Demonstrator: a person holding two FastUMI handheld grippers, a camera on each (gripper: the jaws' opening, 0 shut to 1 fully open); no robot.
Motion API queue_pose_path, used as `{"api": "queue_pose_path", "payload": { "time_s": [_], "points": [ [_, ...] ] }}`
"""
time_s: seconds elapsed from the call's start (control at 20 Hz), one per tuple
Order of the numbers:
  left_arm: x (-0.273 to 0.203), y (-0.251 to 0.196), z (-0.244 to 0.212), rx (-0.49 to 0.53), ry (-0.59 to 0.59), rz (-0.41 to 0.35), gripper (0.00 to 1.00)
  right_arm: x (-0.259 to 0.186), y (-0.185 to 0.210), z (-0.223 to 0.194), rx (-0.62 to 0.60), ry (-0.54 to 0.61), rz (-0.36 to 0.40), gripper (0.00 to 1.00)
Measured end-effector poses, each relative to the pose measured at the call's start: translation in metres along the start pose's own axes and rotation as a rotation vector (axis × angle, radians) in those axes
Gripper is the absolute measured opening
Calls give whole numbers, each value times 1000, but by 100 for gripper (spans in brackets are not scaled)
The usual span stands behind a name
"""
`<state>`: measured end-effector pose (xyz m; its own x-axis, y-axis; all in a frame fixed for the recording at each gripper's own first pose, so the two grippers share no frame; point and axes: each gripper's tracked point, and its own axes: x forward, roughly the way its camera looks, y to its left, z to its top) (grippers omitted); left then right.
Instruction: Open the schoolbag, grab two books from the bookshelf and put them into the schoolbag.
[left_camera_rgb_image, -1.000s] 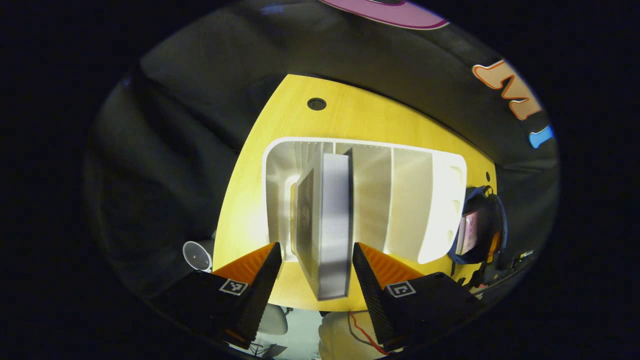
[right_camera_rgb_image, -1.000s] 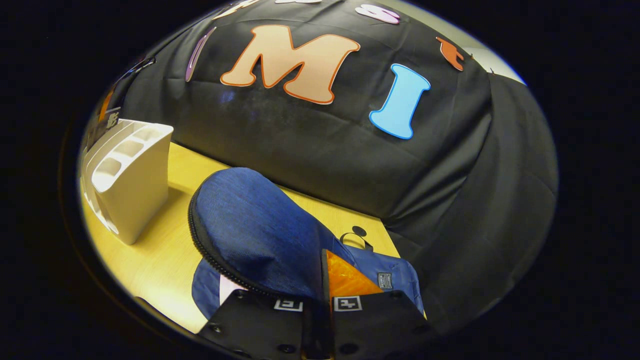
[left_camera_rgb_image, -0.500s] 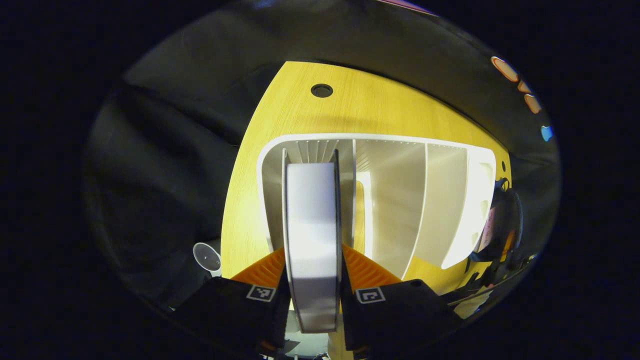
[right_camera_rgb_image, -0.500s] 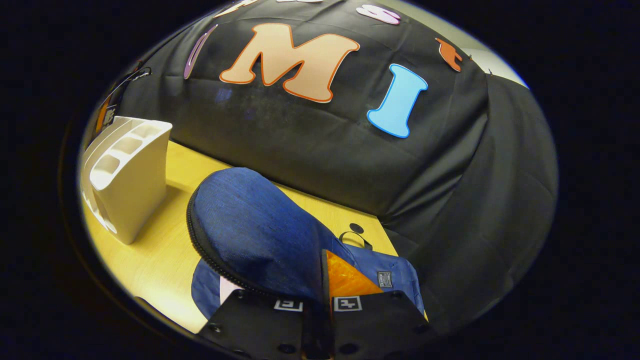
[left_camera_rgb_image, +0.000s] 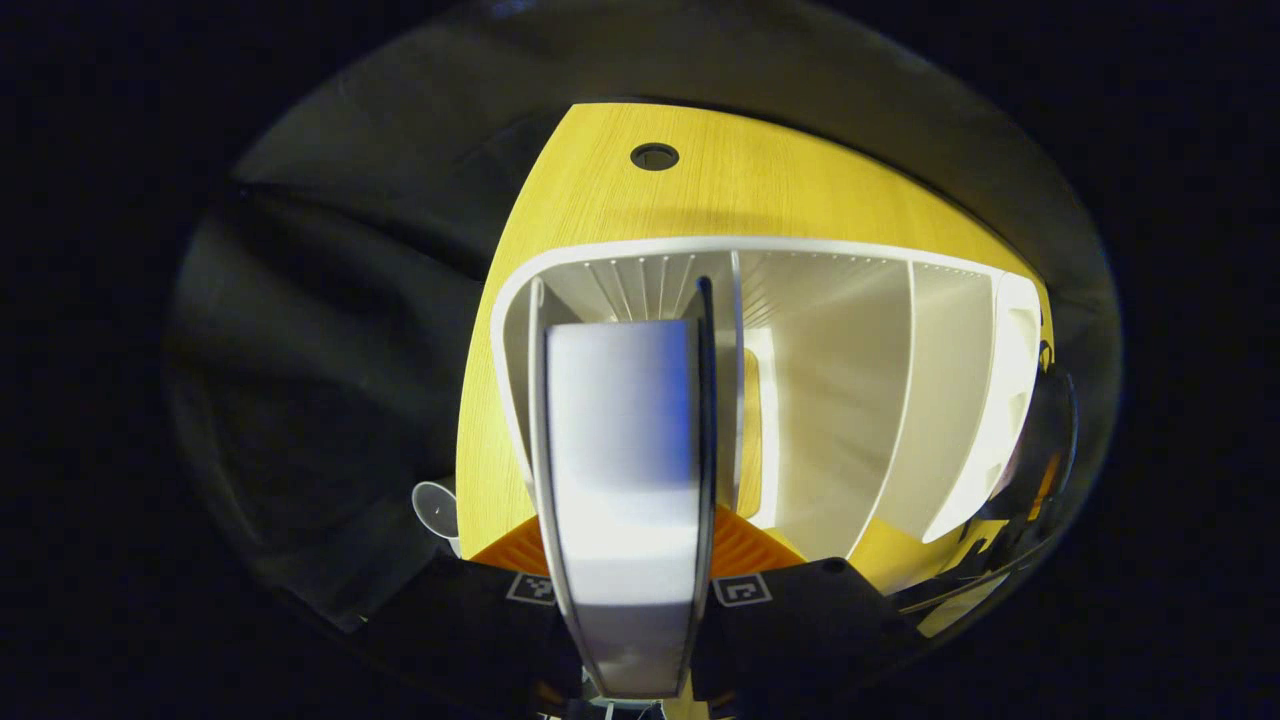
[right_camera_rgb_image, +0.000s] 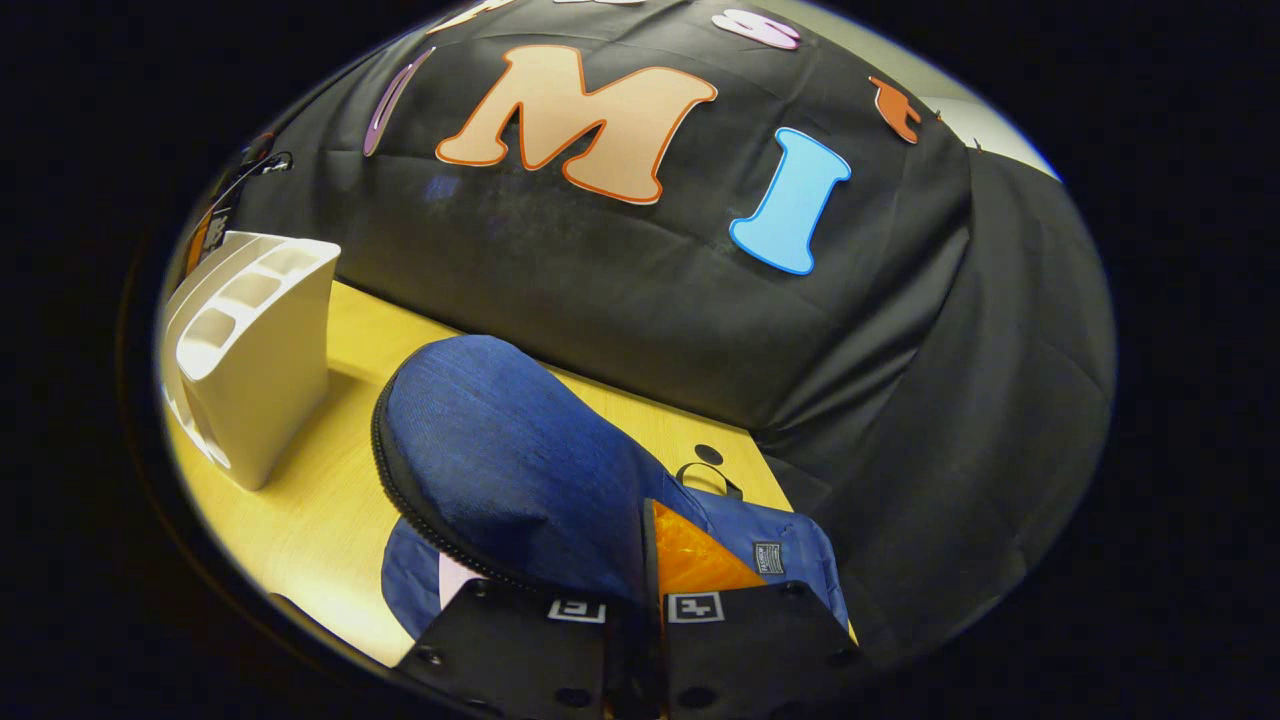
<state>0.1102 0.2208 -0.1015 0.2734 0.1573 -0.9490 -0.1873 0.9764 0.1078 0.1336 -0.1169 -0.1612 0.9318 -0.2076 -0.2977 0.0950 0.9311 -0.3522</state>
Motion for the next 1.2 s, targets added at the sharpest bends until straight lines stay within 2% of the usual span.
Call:
{"api": "queue_pose_path", "payload": {
  "time_s": [0.4, 0.55, 0.7, 0.9, 1.05, 1.2],
  "points": [
    [2, -4, -2, -69, 8, -4, 38, 0, 4, -2, 3, 1, -7, 6],
    [-13, -6, -8, -93, 10, -16, 39, -2, 3, -2, -2, 1, -3, 6],
    [-41, -10, -19, -96, -2, 0, 39, -1, 1, -1, 3, 0, -1, 6],
    [-89, -18, -28, -77, -77, -13, 39, -2, 1, -2, 15, 3, 8, 6],
    [-124, -13, -37, -73, -124, 18, 39, -4, 0, -4, 20, 9, 9, 6],
    [-157, -23, -45, -84, -170, 3, 39, -4, -1, -5, 43, 12, 16, 6]
  ]
}}
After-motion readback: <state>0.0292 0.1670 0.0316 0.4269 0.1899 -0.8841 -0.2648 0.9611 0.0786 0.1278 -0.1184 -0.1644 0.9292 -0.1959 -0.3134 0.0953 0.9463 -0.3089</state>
